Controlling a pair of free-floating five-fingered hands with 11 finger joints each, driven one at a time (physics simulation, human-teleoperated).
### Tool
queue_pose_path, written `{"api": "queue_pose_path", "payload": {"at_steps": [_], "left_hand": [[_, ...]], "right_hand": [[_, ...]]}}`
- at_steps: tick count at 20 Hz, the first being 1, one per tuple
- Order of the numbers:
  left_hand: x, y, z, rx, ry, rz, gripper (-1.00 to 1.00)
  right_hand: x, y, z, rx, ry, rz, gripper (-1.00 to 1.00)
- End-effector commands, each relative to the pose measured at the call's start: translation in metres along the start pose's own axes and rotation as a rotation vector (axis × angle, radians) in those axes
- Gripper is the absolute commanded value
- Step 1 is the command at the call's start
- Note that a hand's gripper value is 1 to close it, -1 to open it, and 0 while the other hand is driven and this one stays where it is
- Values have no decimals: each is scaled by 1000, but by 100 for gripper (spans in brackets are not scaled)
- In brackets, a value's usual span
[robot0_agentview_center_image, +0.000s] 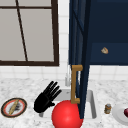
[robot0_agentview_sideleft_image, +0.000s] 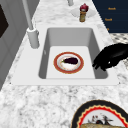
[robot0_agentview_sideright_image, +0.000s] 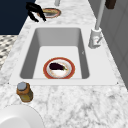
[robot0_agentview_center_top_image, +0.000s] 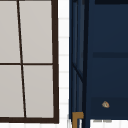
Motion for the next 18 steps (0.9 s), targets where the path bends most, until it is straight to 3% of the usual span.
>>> {"api": "queue_pose_path", "payload": {"at_steps": [1, 7, 15, 18], "left_hand": [[0, 0, 0, 0, 0, 0, 0], [0, 0, 0, 0, 0, 0, 0], [0, 0, 0, 0, 0, 0, 0], [0, 0, 0, 0, 0, 0, 0]], "right_hand": [[1, 7, 0, 76, -80, 64, -100], [-3, 11, 7, 138, -200, 130, -100], [0, 6, 17, 286, -326, 195, -100], [5, 3, 19, 366, -343, 200, -100]]}}
